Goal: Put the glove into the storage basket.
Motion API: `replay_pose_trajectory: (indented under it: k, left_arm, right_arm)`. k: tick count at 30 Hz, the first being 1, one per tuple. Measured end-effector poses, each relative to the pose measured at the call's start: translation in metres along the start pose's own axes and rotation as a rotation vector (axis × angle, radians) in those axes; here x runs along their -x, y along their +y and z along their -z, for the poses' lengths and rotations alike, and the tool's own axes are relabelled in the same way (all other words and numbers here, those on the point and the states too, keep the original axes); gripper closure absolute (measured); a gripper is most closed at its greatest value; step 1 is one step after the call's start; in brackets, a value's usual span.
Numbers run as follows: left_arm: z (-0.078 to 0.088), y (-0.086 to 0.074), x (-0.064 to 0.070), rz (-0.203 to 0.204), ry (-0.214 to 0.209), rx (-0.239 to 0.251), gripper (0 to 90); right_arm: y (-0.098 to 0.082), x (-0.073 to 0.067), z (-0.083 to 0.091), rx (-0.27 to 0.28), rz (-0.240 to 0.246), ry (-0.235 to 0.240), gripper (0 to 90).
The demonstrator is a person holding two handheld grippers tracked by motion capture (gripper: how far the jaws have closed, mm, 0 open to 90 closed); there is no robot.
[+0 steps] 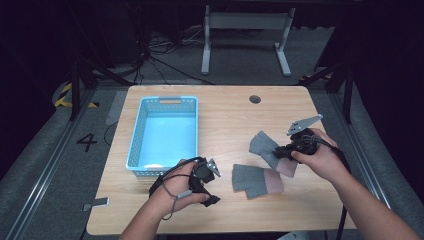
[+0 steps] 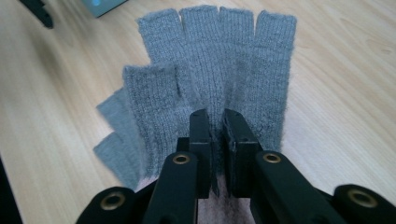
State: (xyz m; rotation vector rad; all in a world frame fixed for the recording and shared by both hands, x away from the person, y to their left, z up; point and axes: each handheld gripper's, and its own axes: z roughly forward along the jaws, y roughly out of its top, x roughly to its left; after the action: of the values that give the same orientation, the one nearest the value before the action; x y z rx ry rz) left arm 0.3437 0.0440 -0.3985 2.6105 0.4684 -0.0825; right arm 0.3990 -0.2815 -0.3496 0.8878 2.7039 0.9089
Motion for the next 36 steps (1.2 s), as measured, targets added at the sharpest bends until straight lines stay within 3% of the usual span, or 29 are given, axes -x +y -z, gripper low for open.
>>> replay_pose_trajectory:
  k: [11, 16, 20, 22, 28, 36]
  left_arm:
    - [-0.001, 0.001, 0.001, 0.001, -0.003, 0.032, 28.0]
    - [-0.003, 0.001, 0.001, -0.025, -0.003, 0.042, 28.2]
    - [-0.004, 0.002, 0.001, -0.033, 0.01, 0.024, 34.3]
    - [-0.002, 0.003, 0.001, -0.058, 0.026, 0.009, 38.4]
    - [0.001, 0.005, 0.0, -0.027, 0.032, 0.041, 46.4]
    - [0.0, 0.006, -0.001, -0.002, 0.019, 0.06, 49.2]
  right_arm:
    - [-0.008, -0.021, -0.012, -0.026, 0.064, 0.06, 83.5]
    - [-0.014, -0.028, -0.023, -0.051, 0.095, 0.085, 83.5]
    - [-0.016, -0.034, -0.029, -0.07, 0.115, 0.099, 83.4]
    - [-0.017, -0.036, -0.032, -0.079, 0.128, 0.099, 83.4]
    - [-0.021, -0.041, -0.042, -0.1, 0.16, 0.102, 83.4]
    - [-0.026, -0.045, -0.054, -0.126, 0.157, 0.094, 82.8]
